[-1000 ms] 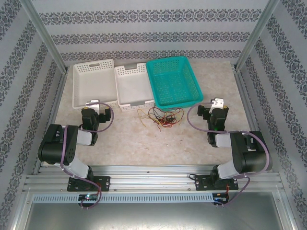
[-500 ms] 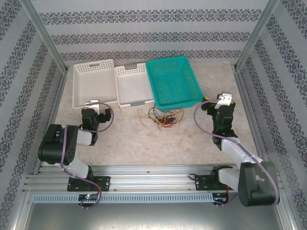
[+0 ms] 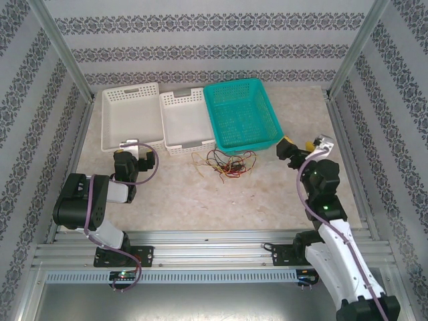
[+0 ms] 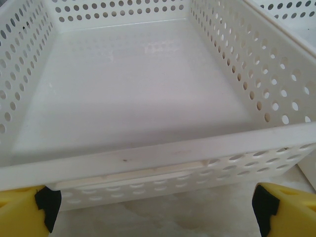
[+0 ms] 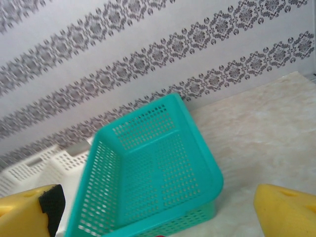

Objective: Untangle the cables

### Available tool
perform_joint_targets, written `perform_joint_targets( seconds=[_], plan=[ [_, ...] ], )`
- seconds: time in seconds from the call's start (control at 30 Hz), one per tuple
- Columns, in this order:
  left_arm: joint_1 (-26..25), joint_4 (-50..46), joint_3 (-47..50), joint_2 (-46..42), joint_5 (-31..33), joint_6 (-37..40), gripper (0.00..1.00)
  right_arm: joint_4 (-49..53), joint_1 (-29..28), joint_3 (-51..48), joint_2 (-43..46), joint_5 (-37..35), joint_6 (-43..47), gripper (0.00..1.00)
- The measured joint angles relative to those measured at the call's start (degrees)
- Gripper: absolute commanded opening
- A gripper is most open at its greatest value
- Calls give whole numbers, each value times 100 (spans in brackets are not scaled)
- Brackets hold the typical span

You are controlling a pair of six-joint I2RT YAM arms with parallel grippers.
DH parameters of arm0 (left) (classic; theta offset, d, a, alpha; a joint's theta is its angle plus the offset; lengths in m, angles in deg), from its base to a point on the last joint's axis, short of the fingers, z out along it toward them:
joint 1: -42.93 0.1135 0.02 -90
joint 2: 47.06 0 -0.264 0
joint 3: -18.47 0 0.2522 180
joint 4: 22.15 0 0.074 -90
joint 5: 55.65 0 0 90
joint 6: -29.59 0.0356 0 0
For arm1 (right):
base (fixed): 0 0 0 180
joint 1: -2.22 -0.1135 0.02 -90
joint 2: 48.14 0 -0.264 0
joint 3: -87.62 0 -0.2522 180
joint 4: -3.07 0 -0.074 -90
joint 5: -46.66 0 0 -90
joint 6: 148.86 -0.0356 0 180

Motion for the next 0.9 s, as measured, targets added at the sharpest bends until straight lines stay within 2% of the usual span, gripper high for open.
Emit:
perform_joint_targets(
  seconds=[0.2,0.33,0.63,0.83,0.9],
  plan=[
    [0,0,0,0,2,0,100,459,24,-212,490,160,-717,98],
    [0,0,0,0,0,2,100,970,-15,-378,647,249,-883,98],
    [0,-35,0,-35,11,-2,100,1917,-863,-387,706,105,-855,98],
    [0,-1062,-181,-1084,160,-79,100,2079,-1617,-389,474,-262,-809,98],
    [0,-1526,-411,-1552,330,-334,100,2057,-1797,-391,400,-382,-811,98]
  ],
)
